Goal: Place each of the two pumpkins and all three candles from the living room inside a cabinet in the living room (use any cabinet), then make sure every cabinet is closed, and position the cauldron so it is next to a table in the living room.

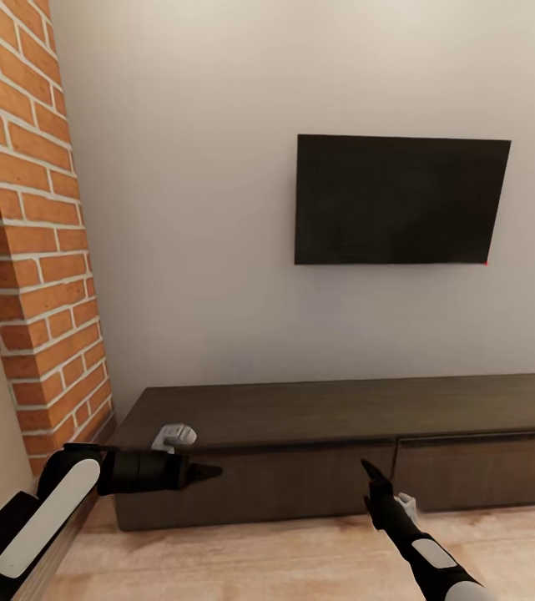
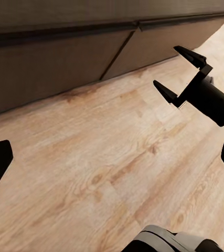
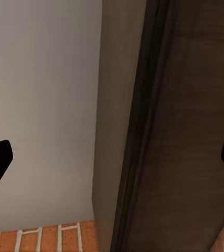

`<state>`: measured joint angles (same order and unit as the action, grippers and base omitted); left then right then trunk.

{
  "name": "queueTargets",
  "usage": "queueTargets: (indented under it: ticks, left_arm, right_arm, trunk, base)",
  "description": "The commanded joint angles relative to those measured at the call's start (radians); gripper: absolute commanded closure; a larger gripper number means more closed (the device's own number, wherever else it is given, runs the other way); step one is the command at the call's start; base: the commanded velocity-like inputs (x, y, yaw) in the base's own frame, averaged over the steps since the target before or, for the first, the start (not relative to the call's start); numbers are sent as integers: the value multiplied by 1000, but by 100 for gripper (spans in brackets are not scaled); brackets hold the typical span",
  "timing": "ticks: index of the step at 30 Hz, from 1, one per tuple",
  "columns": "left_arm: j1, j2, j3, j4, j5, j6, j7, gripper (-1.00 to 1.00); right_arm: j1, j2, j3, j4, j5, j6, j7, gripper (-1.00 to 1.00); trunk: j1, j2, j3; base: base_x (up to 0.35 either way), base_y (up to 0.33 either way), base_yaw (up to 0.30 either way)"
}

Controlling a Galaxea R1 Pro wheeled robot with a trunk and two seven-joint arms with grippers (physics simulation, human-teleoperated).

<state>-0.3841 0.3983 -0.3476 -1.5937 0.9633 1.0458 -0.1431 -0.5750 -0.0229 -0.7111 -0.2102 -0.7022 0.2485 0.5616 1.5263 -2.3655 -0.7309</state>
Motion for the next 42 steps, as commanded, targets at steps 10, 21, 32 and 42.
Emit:
queueTargets:
  ticks: [10, 21, 32, 42]
  left_arm:
    - [-1, 1, -1, 0, -10, 1, -10, -100]
    - [-1, 1, -1, 0, -11, 1, -9, -100]
    - [-1, 0, -1, 0, -11, 1, -8, -100]
    - [-1, -1, -2, 0, -11, 1, -7, -100]
  right_arm:
    - [1, -8, -4, 0, -9, 17, 22, -100]
    - [1, -15, -4, 2, -10, 21, 24, -100]
    - [1, -18, -4, 3, -10, 21, 24, -100]
    - [1, -20, -4, 3, -10, 20, 24, -100]
  trunk:
    - [0, 0, -1]
    - [0, 0, -1]
    - [0, 0, -1]
    - [0, 0, -1]
  base:
    - [181, 3, 0]
    - [155, 0, 0]
    - [73, -28, 0]
    - [67, -154, 0]
